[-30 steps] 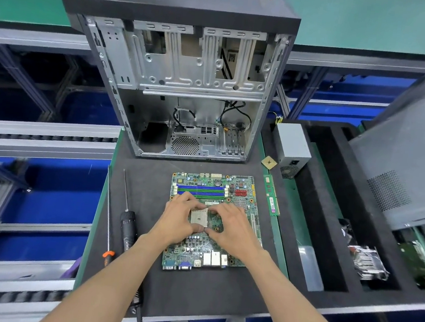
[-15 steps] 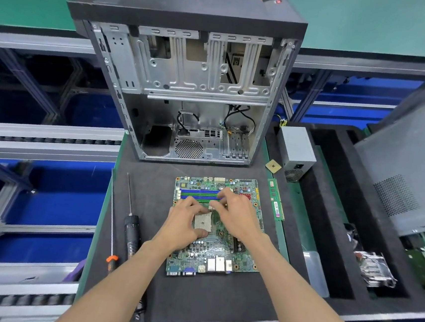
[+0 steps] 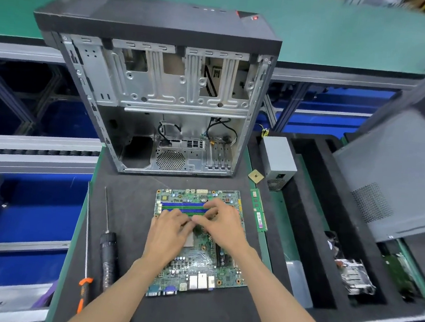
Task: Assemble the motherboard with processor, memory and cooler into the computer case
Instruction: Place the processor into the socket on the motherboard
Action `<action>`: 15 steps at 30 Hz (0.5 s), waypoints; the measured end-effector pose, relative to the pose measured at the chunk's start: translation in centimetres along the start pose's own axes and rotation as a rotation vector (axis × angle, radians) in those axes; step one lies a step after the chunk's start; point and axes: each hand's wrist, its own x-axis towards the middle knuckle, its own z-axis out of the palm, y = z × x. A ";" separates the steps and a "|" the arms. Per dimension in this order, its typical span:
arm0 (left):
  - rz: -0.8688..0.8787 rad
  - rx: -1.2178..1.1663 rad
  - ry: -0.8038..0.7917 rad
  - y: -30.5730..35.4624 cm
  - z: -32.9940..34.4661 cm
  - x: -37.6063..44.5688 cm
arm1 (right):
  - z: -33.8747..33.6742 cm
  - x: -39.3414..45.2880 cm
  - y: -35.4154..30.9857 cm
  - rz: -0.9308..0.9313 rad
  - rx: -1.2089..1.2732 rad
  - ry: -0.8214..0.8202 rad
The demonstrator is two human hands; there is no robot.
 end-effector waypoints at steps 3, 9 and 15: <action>0.005 -0.031 0.012 -0.4 0.2 0.0 | -1.2 0.3 1.0 -0.016 0.108 0.101; 0.017 -0.065 -0.045 -0.5 0.2 0.4 | -5.1 2.1 4.3 0.034 -0.076 0.317; 0.057 -0.140 -0.108 -0.8 -0.1 0.9 | -7.4 4.7 6.0 0.045 -0.340 0.344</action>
